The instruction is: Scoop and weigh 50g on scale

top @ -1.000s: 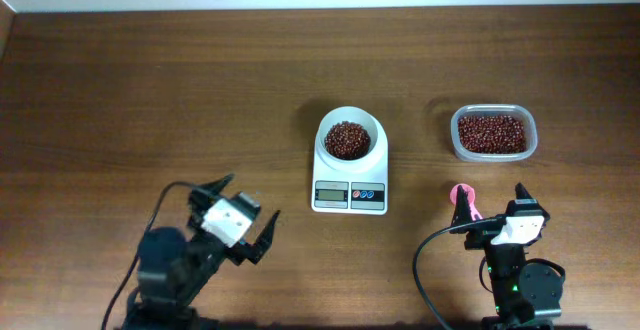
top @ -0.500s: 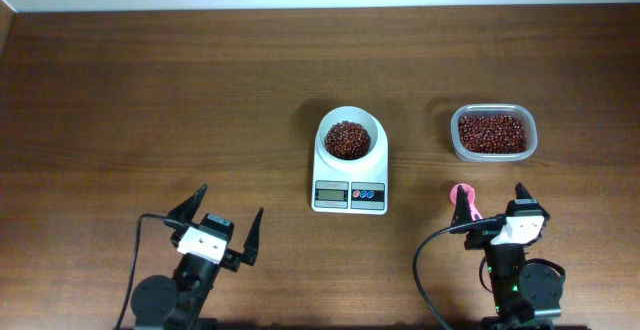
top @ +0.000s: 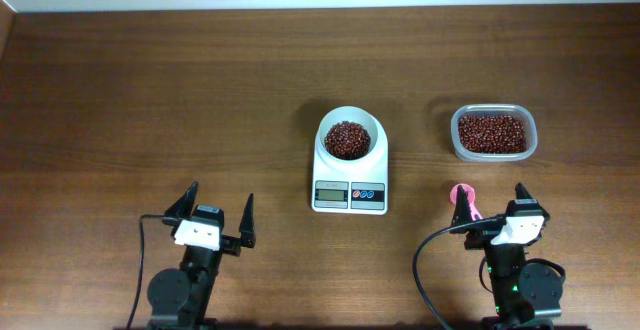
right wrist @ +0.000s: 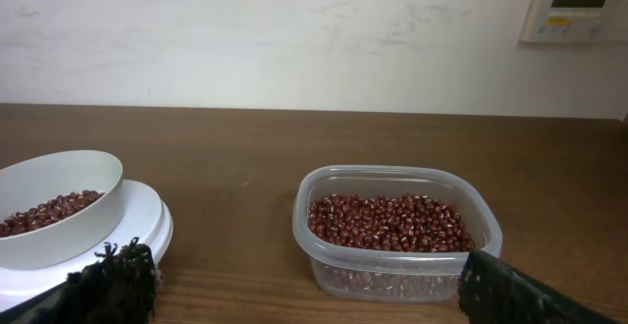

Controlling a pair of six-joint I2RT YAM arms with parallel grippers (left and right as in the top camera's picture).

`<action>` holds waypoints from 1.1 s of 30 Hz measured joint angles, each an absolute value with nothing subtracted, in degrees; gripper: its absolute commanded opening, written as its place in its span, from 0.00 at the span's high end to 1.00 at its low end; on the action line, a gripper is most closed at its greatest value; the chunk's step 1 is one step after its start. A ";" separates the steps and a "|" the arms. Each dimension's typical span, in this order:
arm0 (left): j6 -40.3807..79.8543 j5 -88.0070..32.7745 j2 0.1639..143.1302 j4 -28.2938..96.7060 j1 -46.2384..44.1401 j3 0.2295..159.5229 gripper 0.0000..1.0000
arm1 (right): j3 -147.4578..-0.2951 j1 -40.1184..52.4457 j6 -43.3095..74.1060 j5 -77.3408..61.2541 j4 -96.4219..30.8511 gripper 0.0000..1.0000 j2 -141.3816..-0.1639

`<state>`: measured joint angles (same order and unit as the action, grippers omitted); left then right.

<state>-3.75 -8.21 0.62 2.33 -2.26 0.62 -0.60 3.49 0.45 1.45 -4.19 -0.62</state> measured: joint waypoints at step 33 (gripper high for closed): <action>-3.60 -4.82 0.62 4.05 -2.26 0.64 0.01 | -0.60 3.49 0.43 1.45 -4.19 0.01 -0.62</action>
<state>-3.60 -4.82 0.62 4.05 -2.26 0.64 -0.60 3.49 0.43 1.45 -4.19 -0.62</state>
